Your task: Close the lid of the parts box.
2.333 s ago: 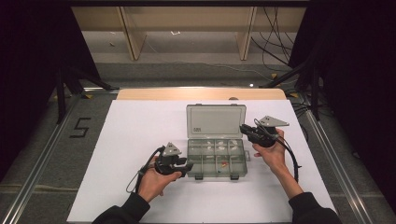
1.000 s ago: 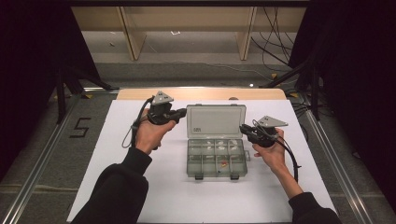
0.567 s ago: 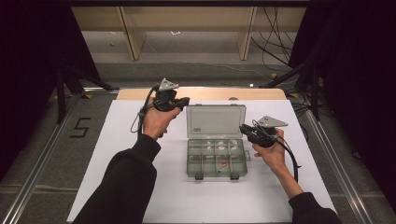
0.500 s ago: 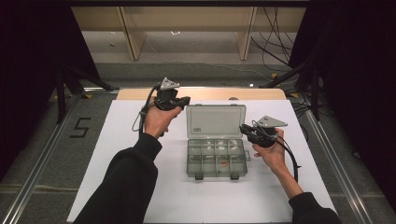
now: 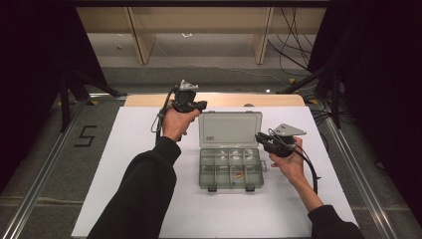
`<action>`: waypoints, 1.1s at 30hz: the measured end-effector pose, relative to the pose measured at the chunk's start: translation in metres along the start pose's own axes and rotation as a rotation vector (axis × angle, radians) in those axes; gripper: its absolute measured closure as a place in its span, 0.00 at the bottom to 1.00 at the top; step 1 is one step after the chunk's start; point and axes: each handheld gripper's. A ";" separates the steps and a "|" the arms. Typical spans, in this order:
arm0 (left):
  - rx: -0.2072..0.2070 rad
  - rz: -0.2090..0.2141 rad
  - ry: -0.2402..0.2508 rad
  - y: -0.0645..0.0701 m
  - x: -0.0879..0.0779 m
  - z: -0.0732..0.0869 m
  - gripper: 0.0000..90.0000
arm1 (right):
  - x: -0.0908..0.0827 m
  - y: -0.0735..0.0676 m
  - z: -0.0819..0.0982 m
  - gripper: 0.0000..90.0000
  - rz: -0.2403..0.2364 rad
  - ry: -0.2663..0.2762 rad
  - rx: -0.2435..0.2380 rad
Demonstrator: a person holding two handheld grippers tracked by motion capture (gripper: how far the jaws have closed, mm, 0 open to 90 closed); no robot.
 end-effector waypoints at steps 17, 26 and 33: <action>-0.013 -0.015 -0.035 -0.002 0.010 0.006 1.00 | -0.001 -0.001 0.000 0.89 0.005 -0.004 -0.009; -0.014 0.016 -0.030 0.000 0.004 0.008 1.00 | -0.013 -0.002 -0.009 0.65 0.041 0.020 0.032; -0.026 0.061 -0.031 0.004 -0.006 0.014 1.00 | -0.037 -0.006 -0.016 0.38 0.023 0.045 0.102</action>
Point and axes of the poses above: each handheld gripper's, and its own axes: x roughly forward along the jaws, z roughly out of its underside, y roughly to its right, and after that the axes turned 5 degrees about z, right-handed
